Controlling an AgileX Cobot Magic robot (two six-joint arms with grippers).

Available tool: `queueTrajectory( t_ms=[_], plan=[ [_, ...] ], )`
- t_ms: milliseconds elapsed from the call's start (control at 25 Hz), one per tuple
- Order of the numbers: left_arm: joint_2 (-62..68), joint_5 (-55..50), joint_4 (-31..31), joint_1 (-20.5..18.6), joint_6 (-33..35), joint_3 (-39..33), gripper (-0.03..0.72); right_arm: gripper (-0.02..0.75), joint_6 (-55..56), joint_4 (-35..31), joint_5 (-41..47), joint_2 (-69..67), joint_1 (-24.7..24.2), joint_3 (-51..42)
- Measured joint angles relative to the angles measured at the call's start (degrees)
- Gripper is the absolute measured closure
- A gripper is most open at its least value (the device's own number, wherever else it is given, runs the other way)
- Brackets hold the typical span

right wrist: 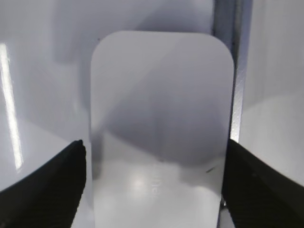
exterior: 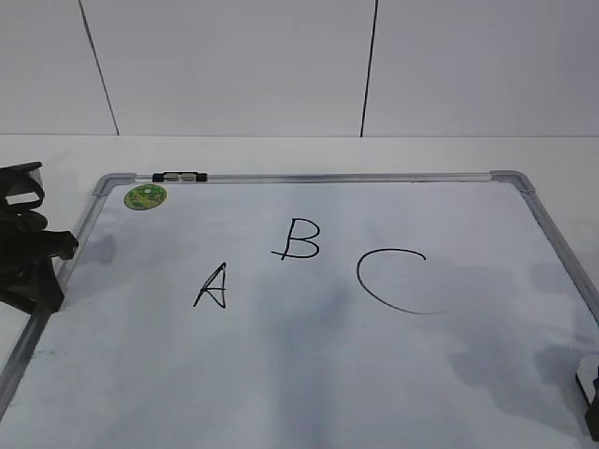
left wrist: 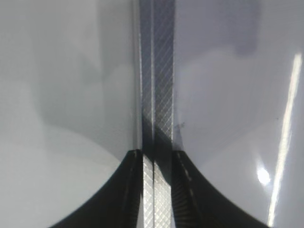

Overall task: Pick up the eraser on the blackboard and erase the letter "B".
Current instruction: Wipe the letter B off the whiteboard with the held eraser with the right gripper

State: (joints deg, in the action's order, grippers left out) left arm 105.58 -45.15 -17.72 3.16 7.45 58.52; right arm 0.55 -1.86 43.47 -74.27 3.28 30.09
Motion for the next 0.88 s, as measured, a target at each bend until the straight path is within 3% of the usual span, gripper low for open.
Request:
queueTrajectory(
  t_ms=[320,880],
  plan=[
    [0.0,0.0,0.0,0.0,0.0,0.0,0.543,0.167,1.3,0.34,0.0,0.0,0.0,0.0],
    [0.0,0.0,0.0,0.0,0.0,0.0,0.543,0.197,2.07,0.56,0.11,0.0,0.0,0.13]
  ],
)
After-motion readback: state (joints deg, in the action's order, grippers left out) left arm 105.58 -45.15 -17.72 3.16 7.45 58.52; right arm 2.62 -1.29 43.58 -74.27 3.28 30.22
